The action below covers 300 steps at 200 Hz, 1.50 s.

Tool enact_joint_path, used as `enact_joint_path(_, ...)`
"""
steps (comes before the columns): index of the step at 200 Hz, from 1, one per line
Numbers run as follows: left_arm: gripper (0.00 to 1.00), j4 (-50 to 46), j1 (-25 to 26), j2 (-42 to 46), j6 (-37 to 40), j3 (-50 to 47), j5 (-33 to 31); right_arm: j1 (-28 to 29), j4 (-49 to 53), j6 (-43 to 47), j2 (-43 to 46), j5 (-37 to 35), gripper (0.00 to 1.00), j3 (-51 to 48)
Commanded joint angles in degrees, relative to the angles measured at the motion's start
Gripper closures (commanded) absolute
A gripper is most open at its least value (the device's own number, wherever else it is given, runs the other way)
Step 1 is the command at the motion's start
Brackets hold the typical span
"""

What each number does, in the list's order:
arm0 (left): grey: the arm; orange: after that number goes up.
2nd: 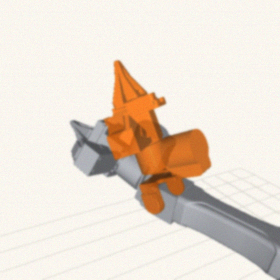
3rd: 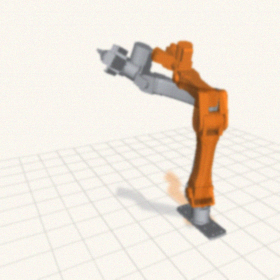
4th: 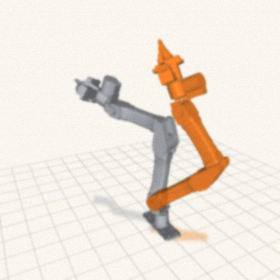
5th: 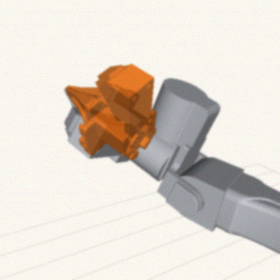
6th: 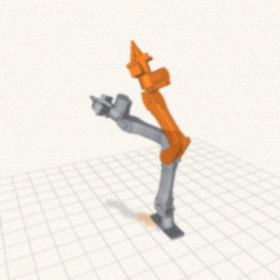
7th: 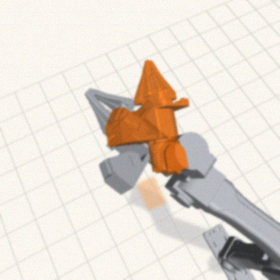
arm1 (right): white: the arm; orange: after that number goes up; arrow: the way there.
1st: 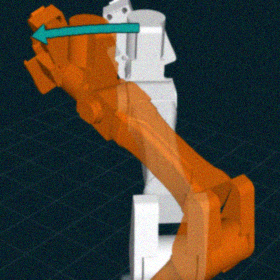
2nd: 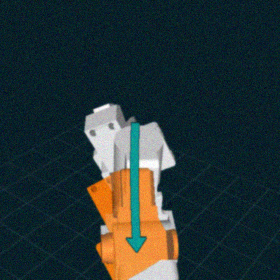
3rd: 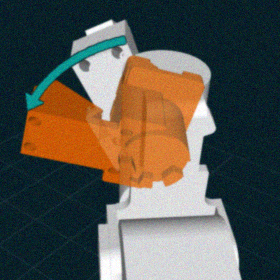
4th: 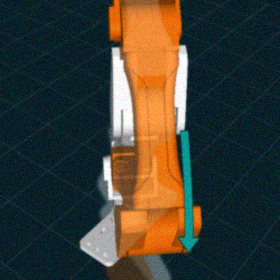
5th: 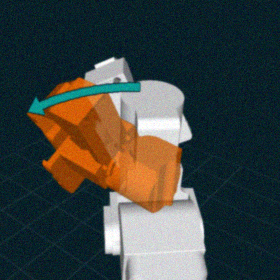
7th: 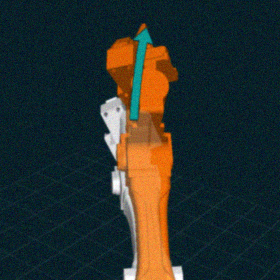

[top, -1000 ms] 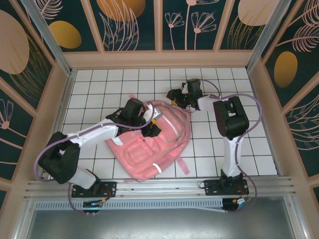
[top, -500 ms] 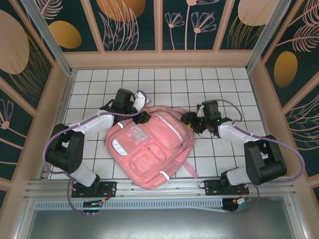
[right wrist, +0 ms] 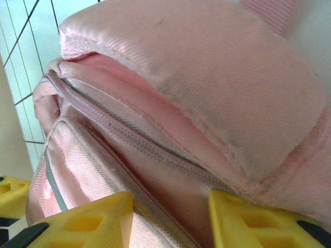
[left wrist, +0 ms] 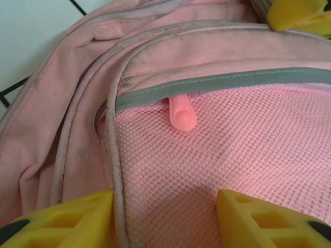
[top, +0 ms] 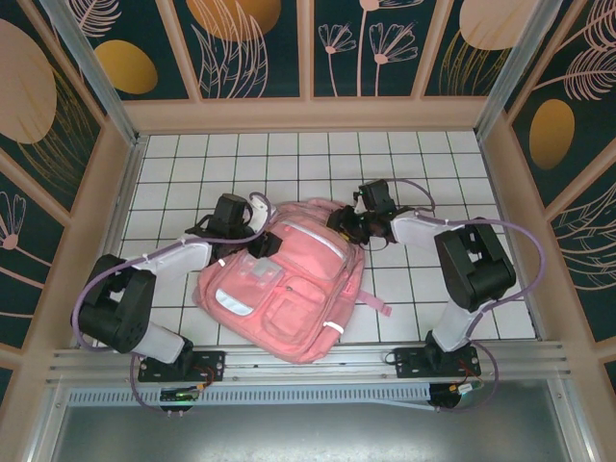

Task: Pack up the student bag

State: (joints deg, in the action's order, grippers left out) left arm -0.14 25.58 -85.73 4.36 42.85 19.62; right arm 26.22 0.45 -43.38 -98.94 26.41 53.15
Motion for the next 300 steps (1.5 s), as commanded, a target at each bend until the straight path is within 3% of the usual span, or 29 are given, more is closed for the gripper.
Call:
enact_joint_path(1,0.50,1.0,1.6,-2.5,1.6,1.5,-3.7,1.5,3.6,2.3,0.5,-2.5,0.57,0.1)
enact_joint_path(65,0.50,-1.0,0.9,-19.7,11.7,22.4,-4.0,1.0,8.6,1.5,13.6,-6.3,0.56,-12.2)
enact_joint_path(85,0.50,-6.3,0.6,-24.3,13.2,32.9,-3.5,2.1,10.7,0.9,18.3,-8.6,0.50,-13.8)
enact_joint_path(100,0.50,-10.3,0.6,-24.0,13.9,38.2,2.3,1.8,15.9,2.3,22.3,-13.9,0.46,-13.2)
enact_joint_path(111,0.48,-11.5,0.8,-21.1,16.3,37.9,9.8,1.1,19.6,3.5,25.3,-17.2,0.44,-12.9)
enact_joint_path(129,0.47,-14.4,1.4,-13.4,26.5,30.9,20.3,0.4,23.7,5.0,29.5,-17.5,0.43,-13.0)
enact_joint_path(141,0.43,-16.1,2.9,-7.0,34.2,24.0,22.4,0.5,25.6,5.4,31.6,-15.3,0.43,-13.4)
enact_joint_path(158,0.35,-14.3,8.1,-0.7,39.6,15.1,16.6,0.6,27.2,5.1,34.0,-11.7,0.44,-14.9)
enact_joint_path(180,0.33,-9.0,15.6,1.1,37.9,8.9,9.0,0.6,28.5,4.3,37.2,-10.3,0.44,-16.0)
enact_joint_path(207,0.28,-4.9,19.3,-0.2,34.0,6.3,1.6,0.6,29.0,2.4,39.2,-11.4,0.44,-16.3)
enact_joint_path(235,0.26,-4.6,21.9,-4.0,33.3,6.1,-5.4,2.1,26.0,-1.2,39.0,-7.2,0.43,-17.9)
enact_joint_path(246,0.35,-3.3,22.5,-4.9,33.2,6.0,-8.2,3.7,25.1,-2.1,39.5,-6.6,0.43,-18.3)
enact_joint_path(260,0.66,-1.5,22.6,-5.5,33.1,5.3,-10.4,4.5,23.1,-3.4,40.5,-4.3,0.43,-20.2)
enact_joint_path(271,0.83,-1.2,22.5,-5.7,34.6,4.7,-10.9,4.5,21.3,-4.0,41.4,-1.6,0.44,-22.0)
enact_joint_path(289,1.00,0.3,22.3,-5.5,35.3,3.4,-9.2,4.8,22.3,-2.6,43.0,-2.0,0.47,-23.1)
enact_joint_path(300,1.00,1.1,22.0,-5.4,35.6,2.8,-7.0,4.8,22.5,-1.0,44.7,-2.3,0.51,-23.4)
